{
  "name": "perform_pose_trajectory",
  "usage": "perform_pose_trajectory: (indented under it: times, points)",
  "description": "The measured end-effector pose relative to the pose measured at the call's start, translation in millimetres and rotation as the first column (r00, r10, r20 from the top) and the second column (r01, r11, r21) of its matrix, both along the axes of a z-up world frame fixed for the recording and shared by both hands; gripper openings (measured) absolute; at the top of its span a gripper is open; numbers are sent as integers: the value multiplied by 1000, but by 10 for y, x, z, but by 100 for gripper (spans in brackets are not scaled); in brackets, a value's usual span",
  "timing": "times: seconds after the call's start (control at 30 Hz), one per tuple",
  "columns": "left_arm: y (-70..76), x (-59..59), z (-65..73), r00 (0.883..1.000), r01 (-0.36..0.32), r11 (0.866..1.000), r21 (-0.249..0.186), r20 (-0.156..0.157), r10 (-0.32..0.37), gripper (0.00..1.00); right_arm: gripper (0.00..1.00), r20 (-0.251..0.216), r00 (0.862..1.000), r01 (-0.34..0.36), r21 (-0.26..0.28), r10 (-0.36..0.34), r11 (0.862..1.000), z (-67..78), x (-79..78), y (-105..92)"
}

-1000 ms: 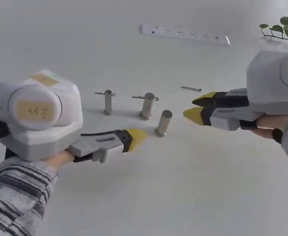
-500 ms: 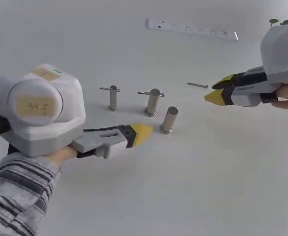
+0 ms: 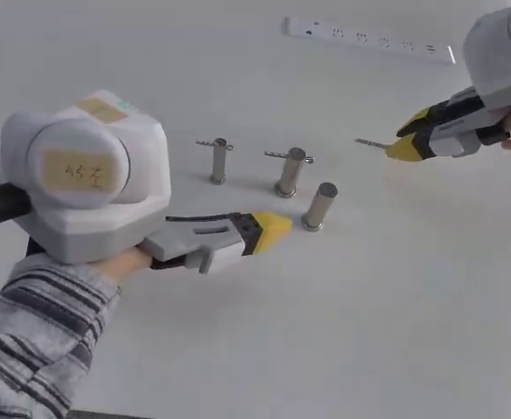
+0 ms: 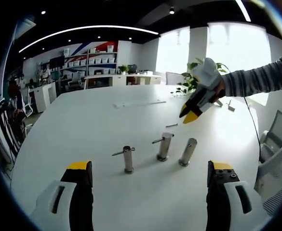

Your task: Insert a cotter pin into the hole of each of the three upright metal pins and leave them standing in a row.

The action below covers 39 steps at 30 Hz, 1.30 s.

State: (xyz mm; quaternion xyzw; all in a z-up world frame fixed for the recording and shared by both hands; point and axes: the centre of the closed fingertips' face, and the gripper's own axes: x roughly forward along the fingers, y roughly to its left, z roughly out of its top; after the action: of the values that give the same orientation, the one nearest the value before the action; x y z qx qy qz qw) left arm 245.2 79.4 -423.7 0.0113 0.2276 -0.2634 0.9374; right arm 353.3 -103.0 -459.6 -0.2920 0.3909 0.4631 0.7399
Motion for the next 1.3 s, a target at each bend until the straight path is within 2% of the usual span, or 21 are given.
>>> perform_pose_trajectory:
  times: [0.23, 0.3, 0.57, 0.67, 0.8, 0.87, 0.9, 1.07, 1.2, 1.3]
  points:
    - [-16, -24, 9, 1000, 9, 1000, -1, -3, -9, 99, 12, 2, 1000, -24, -52, 24, 998, -134, 128, -86]
    - [-14, -33, -12, 1000, 12, 1000, 0, -14, -12, 99, 11, -5, 999, -34, -62, 34, 997, -168, 142, -85]
    - [-26, -44, -39, 1000, 17, 1000, 4, -24, -17, 99, 7, -38, 995, -95, -95, 92, 991, -254, 136, -48]
    - [-22, -47, -50, 999, 16, 1000, 7, -29, -16, 99, 4, -48, 994, -106, -106, 102, 989, -265, 124, -41]
    - [-12, -44, -56, 999, 13, 1000, 10, -32, -13, 99, 2, -43, 990, -139, -146, 134, 979, -267, 99, -48]
    - [-10, -45, -63, 999, 14, 1000, 13, -35, -13, 99, 0, -46, 987, -160, -173, 154, 972, -293, 160, -88]
    - [-11, -44, -64, 999, 14, 1000, 14, -36, -13, 99, 0, -43, 985, -173, -170, 168, 970, -289, 164, -74]
    - [-21, -49, -80, 999, 17, 1000, 17, -42, -16, 98, 0, -53, 987, -156, -184, 148, 971, -280, 180, -82]
    - [-29, -61, -101, 998, 21, 1000, 21, -51, -20, 97, 0, -35, 981, -193, -202, 190, 960, -281, 171, -74]
    - [-12, -55, -101, 999, 15, 1000, 19, -51, -14, 96, 0, -18, 979, -201, -208, 202, 957, -267, 177, -71]
